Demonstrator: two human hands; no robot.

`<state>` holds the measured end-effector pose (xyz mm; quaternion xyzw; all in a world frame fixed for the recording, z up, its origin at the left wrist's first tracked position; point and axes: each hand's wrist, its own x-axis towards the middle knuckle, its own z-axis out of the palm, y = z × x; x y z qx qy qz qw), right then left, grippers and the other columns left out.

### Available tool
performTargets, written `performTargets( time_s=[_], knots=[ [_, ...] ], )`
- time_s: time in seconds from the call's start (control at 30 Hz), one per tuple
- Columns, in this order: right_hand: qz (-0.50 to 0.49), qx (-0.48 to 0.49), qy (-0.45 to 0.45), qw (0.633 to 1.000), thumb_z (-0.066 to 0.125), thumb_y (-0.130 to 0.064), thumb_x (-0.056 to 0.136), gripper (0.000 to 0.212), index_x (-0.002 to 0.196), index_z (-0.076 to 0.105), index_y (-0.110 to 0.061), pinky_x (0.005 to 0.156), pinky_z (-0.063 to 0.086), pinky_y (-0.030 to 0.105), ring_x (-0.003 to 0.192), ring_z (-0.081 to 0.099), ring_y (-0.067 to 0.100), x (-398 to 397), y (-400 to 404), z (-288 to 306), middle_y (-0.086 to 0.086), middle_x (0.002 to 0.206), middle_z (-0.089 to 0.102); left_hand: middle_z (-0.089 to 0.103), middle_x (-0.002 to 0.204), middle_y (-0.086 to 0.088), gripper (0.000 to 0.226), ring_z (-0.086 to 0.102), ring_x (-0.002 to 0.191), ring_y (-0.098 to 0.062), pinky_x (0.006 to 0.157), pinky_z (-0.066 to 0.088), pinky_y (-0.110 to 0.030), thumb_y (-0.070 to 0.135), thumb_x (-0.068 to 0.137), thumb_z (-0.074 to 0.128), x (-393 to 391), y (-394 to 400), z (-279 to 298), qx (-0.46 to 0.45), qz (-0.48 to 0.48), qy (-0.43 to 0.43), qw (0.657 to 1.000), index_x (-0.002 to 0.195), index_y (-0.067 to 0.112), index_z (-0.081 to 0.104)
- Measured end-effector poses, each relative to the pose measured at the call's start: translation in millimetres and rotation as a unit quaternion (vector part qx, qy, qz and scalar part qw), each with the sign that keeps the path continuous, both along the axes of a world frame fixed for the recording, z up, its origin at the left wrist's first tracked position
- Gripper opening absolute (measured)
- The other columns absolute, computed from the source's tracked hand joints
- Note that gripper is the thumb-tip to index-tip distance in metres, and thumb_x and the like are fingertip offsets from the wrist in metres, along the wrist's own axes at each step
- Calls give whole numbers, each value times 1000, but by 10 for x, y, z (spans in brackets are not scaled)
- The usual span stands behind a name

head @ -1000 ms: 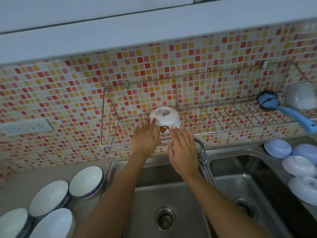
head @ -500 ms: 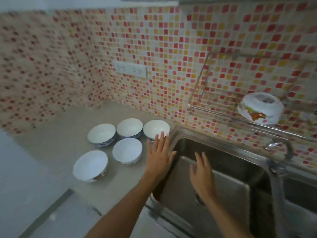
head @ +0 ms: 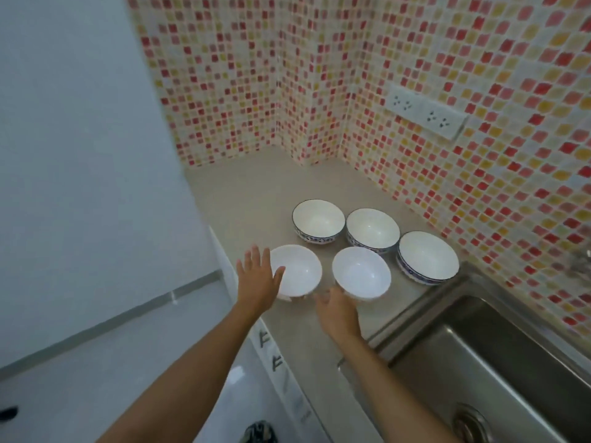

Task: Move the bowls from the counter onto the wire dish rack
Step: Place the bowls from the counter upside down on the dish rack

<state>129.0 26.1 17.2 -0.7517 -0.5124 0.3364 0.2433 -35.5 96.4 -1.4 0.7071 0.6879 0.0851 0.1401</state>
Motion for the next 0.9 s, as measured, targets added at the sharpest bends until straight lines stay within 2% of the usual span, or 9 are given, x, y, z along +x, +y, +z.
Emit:
performTargets(
  time_s=[0.13, 0.27, 0.33, 0.43, 0.53, 0.6, 0.7, 0.8, 0.9],
  knots=[
    [-39, -63, -9, 997, 54, -41, 93, 50, 124, 55, -1, 92, 48, 41, 113, 57, 37, -255, 251, -81, 19, 125, 61, 13, 158, -18, 65, 15, 145, -34, 118, 12, -48, 46, 99, 28, -185, 213, -166, -47, 13, -43, 998, 150, 8, 14],
    [-77, -103, 42, 991, 56, -36, 91, 52, 134, 49, -8, 93, 46, 36, 117, 56, 35, -386, 389, -146, 14, 131, 59, 38, 147, -19, 57, 40, 131, -35, 108, 34, -45, 39, 99, 35, -225, 366, -274, -105, 10, -145, 984, 145, 5, 27],
    [-99, -112, 67, 987, 53, -30, 87, 52, 134, 48, -8, 92, 49, 36, 111, 60, 36, -408, 451, -157, 15, 129, 60, 51, 136, -19, 47, 51, 120, -35, 99, 42, -43, 35, 100, 35, -234, 428, -295, -107, -1, -165, 981, 136, 5, 40],
    [-114, -97, 97, 984, 45, -35, 72, 60, 127, 54, -13, 87, 56, 46, 96, 66, 35, -396, 496, -211, 11, 119, 66, 57, 126, -19, 43, 56, 110, -34, 92, 45, -40, 36, 100, 34, -239, 493, -257, -97, 0, -208, 973, 126, 4, 47],
    [-144, -52, 117, 981, 51, -23, 79, 48, 125, 55, -14, 87, 55, 41, 99, 63, 27, -410, 458, -86, 5, 114, 65, 61, 121, -12, 46, 58, 105, -30, 85, 47, -35, 44, 99, 33, -183, 495, -67, -81, -7, -283, 956, 127, 10, 47],
    [-167, -18, 119, 979, 53, -15, 84, 37, 121, 54, -12, 85, 51, 35, 99, 59, 25, -346, 426, -6, 4, 108, 62, 61, 118, -6, 45, 57, 99, -24, 80, 45, -31, 47, 98, 34, -88, 486, 95, -71, -23, -339, 938, 128, 15, 45],
    [-206, 4, 125, 971, 52, -19, 87, 16, 103, 53, -16, 78, 50, 35, 91, 61, 27, -149, 335, 104, 4, 95, 63, 58, 118, 0, 45, 56, 100, -20, 83, 49, -34, 55, 95, 32, 158, 520, 317, -104, -44, -418, 901, 128, 26, 43],
    [-260, 42, 139, 955, 51, -23, 85, 22, 106, 53, -26, 81, 57, 43, 87, 66, 23, 144, 188, 196, -4, 92, 65, 59, 123, 3, 62, 58, 108, -21, 91, 52, -50, 77, 82, 24, 583, 528, 554, -208, -58, -494, 842, 122, 36, 48],
    [-305, 73, 134, 940, 52, -30, 80, 32, 112, 57, -23, 80, 58, 48, 86, 68, 24, 526, -42, 342, -2, 94, 67, 58, 124, 3, 46, 56, 109, -20, 97, 48, -47, 66, 92, 21, 1136, 436, 779, -294, -74, -549, 779, 118, 40, 49]
  ],
)
